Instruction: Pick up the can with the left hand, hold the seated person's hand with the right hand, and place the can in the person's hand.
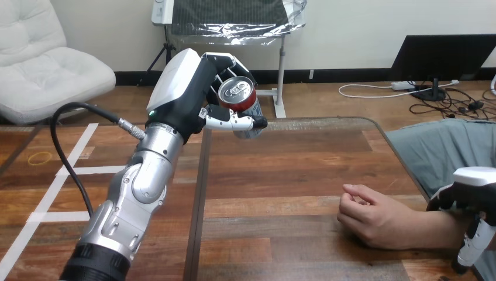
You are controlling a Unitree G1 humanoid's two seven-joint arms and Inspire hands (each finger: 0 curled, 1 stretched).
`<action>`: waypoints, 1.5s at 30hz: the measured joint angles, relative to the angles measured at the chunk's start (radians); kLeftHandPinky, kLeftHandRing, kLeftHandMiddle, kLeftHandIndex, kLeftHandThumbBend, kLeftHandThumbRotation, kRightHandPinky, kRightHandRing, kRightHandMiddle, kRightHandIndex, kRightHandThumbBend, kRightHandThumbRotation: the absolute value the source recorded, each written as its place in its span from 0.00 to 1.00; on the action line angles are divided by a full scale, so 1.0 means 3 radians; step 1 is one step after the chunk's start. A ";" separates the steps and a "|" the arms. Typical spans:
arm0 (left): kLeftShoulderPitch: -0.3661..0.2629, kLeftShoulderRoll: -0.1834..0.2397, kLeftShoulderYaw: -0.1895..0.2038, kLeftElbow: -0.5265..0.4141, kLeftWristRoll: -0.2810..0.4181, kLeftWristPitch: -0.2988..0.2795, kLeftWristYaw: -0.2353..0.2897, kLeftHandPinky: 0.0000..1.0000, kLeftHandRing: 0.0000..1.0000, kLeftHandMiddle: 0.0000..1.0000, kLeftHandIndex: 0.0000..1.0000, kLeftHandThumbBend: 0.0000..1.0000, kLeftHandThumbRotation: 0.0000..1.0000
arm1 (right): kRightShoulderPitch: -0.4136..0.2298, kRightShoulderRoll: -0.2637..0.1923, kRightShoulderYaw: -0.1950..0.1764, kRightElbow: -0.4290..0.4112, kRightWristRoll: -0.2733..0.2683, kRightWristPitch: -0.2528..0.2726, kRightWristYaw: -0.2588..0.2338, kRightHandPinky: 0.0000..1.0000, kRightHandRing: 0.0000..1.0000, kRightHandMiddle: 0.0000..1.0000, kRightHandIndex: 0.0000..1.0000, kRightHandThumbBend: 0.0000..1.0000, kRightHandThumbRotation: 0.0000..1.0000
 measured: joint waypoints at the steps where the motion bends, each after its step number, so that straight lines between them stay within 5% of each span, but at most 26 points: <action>1: 0.0000 0.0000 0.0000 0.0000 0.0000 0.0000 -0.0002 0.33 0.39 0.46 0.51 0.60 0.00 | -0.0027 0.0000 0.0025 0.0026 -0.0020 -0.0009 0.0015 0.85 0.89 0.89 0.86 0.84 0.04; 32: 0.0010 0.0009 -0.0003 0.0000 0.0044 0.0001 -0.0018 0.33 0.39 0.46 0.51 0.59 0.00 | -0.0467 0.0082 0.0527 0.0462 -0.0407 0.0173 0.0105 0.84 0.86 0.88 0.84 0.83 0.06; 39: 0.0018 0.0010 -0.0003 0.0000 0.0044 0.0002 -0.0021 0.32 0.38 0.46 0.51 0.59 0.00 | -0.0493 0.0095 0.0595 0.0471 -0.0415 0.0188 0.0108 0.66 0.78 0.83 0.83 0.78 0.06; 45: 0.0024 0.0009 -0.0003 0.0000 0.0044 0.0002 -0.0026 0.32 0.38 0.45 0.51 0.59 0.00 | -0.0522 0.0103 0.0651 0.0496 -0.0418 0.0170 0.0129 0.62 0.74 0.80 0.81 0.75 0.04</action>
